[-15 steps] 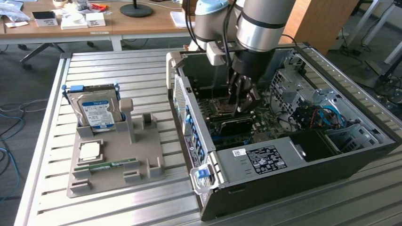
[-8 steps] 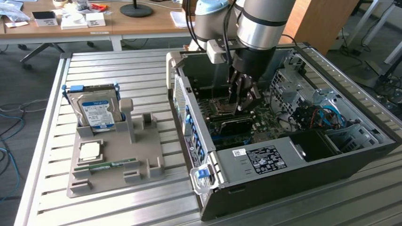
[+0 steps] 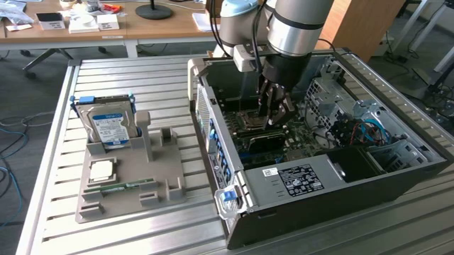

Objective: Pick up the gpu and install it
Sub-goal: 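Press down on the gpu until it lock into place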

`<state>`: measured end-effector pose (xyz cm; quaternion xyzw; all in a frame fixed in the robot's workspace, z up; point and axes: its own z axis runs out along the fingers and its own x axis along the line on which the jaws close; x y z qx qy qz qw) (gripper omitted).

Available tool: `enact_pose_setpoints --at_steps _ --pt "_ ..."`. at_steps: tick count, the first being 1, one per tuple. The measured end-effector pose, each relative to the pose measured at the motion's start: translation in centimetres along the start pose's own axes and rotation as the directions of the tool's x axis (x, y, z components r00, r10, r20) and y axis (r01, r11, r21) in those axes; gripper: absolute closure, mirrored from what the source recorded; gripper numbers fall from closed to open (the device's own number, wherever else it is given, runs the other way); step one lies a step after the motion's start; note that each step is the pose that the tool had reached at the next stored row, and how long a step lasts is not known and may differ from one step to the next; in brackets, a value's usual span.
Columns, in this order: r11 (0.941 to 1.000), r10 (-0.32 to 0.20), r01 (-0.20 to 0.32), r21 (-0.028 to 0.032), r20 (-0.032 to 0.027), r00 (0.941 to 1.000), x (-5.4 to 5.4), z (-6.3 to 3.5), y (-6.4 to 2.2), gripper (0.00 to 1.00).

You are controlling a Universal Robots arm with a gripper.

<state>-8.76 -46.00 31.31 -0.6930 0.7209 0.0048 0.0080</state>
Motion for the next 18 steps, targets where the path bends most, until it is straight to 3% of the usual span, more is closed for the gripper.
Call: enact_pose_setpoints --at_steps 9,12,13,15,18 --pt "1.0 0.0 0.0 0.0 0.0 1.0 0.0 0.0 0.0 0.55" --pt "1.0 0.0 0.0 0.0 0.0 1.0 0.0 0.0 0.0 0.74" --pt "1.0 0.0 0.0 0.0 0.0 1.0 0.0 0.0 0.0 0.74" --pt "1.0 0.0 0.0 0.0 0.0 1.0 0.0 0.0 0.0 0.85" --pt "1.0 0.0 0.0 0.0 0.0001 1.0 0.0 0.0 0.0 0.89"
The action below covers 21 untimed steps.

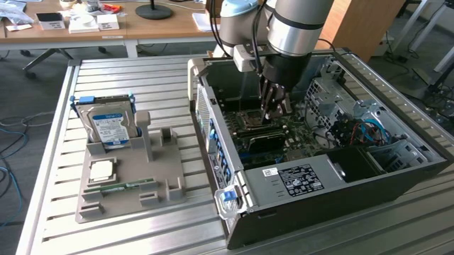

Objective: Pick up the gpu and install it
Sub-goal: 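Press down on the gpu until it lock into place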

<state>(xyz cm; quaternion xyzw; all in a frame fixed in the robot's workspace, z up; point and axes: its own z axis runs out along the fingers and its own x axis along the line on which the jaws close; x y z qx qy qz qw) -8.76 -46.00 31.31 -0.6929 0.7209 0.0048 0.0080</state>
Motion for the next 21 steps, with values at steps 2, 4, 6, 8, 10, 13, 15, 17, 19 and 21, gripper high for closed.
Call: enact_pose_setpoints --at_steps 2,4,6,8,10,13,15,17,19,21 --pt "1.0 0.0 0.0 0.0 0.0 1.0 0.0 0.0 0.0 0.89" --pt "1.0 0.0 0.0 0.0 0.0 1.0 0.0 0.0 0.0 0.89" --pt "1.0 0.0 0.0 0.0 0.0 1.0 0.0 0.0 0.0 0.89" --pt "1.0 0.0 0.0 0.0 -0.0001 1.0 0.0 0.01 0.0 0.89" --pt "1.0 0.0 0.0 0.0 0.0 1.0 0.0 0.05 0.0 0.89" --pt "1.0 0.0 0.0 0.0001 0.0001 1.0 0.0 0.2 0.0 0.89" --pt "1.0 0.0 0.0 0.0 0.0001 1.0 0.0 0.32 0.0 0.89" --pt "1.0 0.0 0.0 0.0 0.0 1.0 0.01 0.43 0.0 0.89" --pt "1.0 0.0 0.0 -0.0002 -0.0003 1.0 0.01 0.44 0.0 0.89" --pt "1.0 0.0 0.0 -0.0001 -0.0001 1.0 0.01 0.45 0.0 0.89"
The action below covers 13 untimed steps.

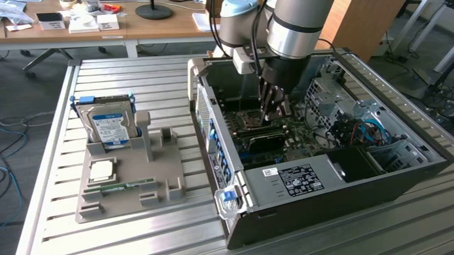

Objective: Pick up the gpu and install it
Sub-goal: 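Press down on the gpu until it lock into place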

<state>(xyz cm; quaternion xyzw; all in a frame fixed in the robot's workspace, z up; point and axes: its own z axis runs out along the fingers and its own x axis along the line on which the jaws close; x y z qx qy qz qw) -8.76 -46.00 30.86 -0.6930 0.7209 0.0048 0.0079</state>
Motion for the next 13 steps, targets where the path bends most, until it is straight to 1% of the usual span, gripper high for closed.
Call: enact_pose_setpoints --at_steps 13 --pt "1.0 0.0 0.0 0.0 0.0 1.0 0.0 0.26 0.0 0.89"
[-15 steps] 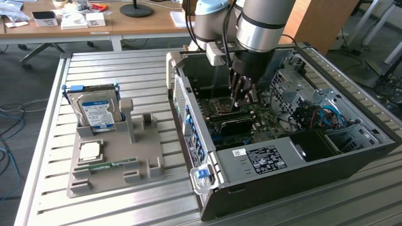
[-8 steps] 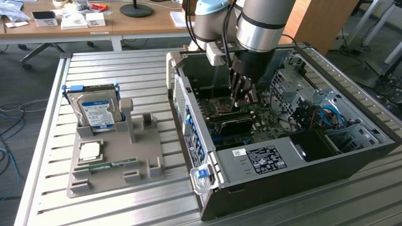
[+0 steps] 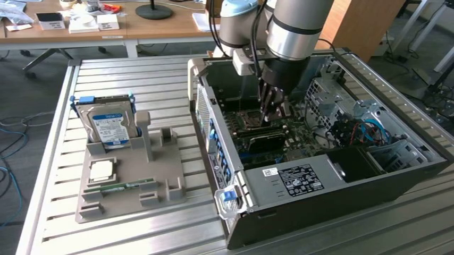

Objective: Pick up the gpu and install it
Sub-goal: 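Press down on the gpu until it lock into place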

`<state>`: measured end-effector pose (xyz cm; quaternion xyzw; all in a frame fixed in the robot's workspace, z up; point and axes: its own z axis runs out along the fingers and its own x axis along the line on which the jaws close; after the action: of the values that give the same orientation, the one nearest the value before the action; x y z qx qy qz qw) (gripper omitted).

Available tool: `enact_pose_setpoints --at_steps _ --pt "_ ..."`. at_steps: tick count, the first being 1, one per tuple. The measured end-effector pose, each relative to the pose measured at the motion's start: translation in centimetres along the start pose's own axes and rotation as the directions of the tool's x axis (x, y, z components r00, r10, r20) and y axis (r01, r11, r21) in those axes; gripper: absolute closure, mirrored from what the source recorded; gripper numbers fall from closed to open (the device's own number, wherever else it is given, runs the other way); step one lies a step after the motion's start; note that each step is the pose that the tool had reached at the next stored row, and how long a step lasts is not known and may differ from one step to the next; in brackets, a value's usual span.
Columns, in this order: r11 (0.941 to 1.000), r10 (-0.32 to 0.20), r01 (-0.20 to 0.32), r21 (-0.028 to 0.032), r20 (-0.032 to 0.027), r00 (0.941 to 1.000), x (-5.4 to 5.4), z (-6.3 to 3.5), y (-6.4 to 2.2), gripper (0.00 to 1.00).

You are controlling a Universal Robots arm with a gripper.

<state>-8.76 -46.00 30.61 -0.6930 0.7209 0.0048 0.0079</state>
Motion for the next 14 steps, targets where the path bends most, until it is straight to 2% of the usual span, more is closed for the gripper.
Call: enact_pose_setpoints --at_steps 7,14 --pt "1.0 0.0 0.0 0.0 0.0001 1.0 0.0 0.21 0.0 0.89" --pt "1.0 0.0 0.0 0.0 0.0001 1.0 0.01 0.95 -0.01 0.89"
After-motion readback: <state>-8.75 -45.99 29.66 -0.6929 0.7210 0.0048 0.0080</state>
